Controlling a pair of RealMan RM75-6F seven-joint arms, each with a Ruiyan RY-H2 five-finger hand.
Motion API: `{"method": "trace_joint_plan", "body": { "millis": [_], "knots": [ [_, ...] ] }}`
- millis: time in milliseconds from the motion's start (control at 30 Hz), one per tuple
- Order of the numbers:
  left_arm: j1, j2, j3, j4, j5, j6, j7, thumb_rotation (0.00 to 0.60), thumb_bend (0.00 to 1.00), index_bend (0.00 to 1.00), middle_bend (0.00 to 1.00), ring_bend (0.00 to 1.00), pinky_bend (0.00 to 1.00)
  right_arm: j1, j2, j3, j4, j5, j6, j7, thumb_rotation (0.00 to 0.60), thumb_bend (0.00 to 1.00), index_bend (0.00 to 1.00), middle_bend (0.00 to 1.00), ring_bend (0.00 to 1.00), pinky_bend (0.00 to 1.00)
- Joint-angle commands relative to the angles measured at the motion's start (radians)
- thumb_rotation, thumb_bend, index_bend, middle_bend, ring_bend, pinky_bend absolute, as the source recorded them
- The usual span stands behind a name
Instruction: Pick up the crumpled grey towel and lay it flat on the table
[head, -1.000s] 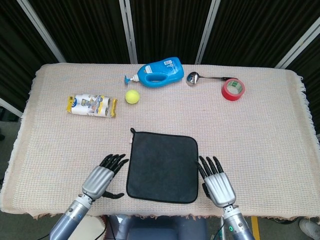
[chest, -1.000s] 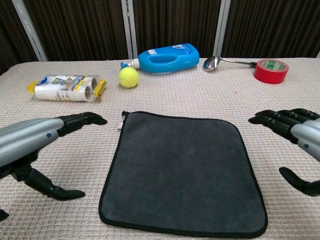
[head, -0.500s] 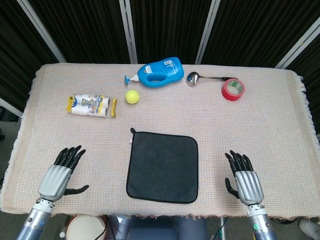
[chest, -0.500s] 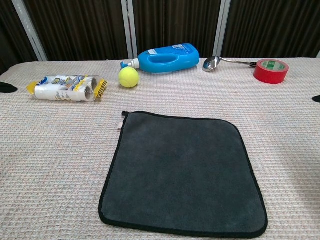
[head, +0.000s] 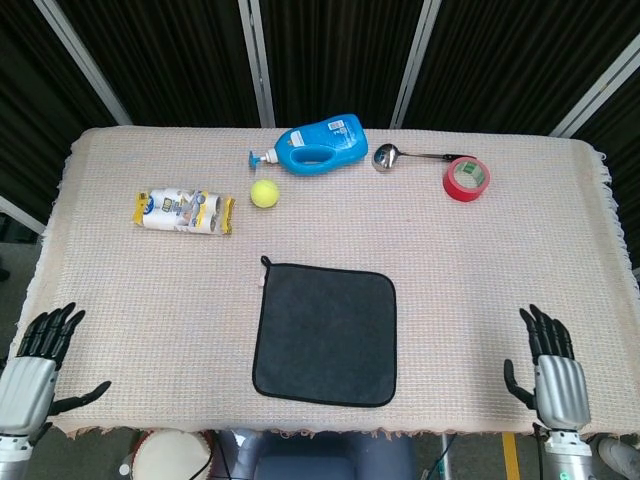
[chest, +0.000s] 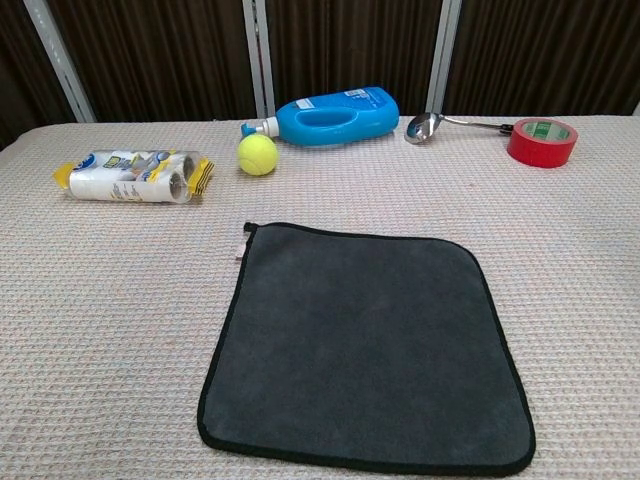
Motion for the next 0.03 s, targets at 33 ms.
{"method": "trace_joint_plan", "body": {
  "millis": [33],
  "knots": [
    [0.035,0.015,-0.001,0.064,-0.015,0.014,-0.067,0.6,0.07,0.0,0.0,0.0,0.0,-0.017,0.009,-0.007,0.024,-0.002,0.002,0.017,0.6,0.52,0.0,0.0,0.0,0.03]
  ]
}}
